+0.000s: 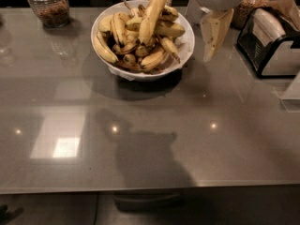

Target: Pick banana from white bowl

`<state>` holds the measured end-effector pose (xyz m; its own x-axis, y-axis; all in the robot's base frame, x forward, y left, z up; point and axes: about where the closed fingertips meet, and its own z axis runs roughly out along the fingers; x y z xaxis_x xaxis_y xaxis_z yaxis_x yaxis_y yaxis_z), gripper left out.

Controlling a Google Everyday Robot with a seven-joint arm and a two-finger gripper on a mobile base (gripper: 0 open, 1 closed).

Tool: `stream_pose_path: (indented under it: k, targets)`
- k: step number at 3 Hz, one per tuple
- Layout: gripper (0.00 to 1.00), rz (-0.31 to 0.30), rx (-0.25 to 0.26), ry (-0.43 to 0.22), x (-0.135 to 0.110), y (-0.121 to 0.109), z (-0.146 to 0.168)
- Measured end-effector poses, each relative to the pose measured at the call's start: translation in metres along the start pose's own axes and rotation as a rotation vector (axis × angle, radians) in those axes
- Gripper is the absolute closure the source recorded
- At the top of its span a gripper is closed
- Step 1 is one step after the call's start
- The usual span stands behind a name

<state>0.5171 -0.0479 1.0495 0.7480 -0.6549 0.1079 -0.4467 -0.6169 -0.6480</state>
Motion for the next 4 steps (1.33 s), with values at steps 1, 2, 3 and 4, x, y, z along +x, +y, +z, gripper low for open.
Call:
stream_pose_path:
  k: [1, 2, 3, 4]
  targets:
    - [0.00, -0.161, 0.097, -0.052, -0.021, -0.032, 0.009]
    - [0.07, -0.270, 0.165, -0.104, -0.033, -0.057, 0.020]
    - [0.26, -0.337, 0.195, -0.123, -0.035, -0.074, 0.029]
    - [0.42, -0.384, 0.185, -0.096, -0.029, -0.084, 0.039]
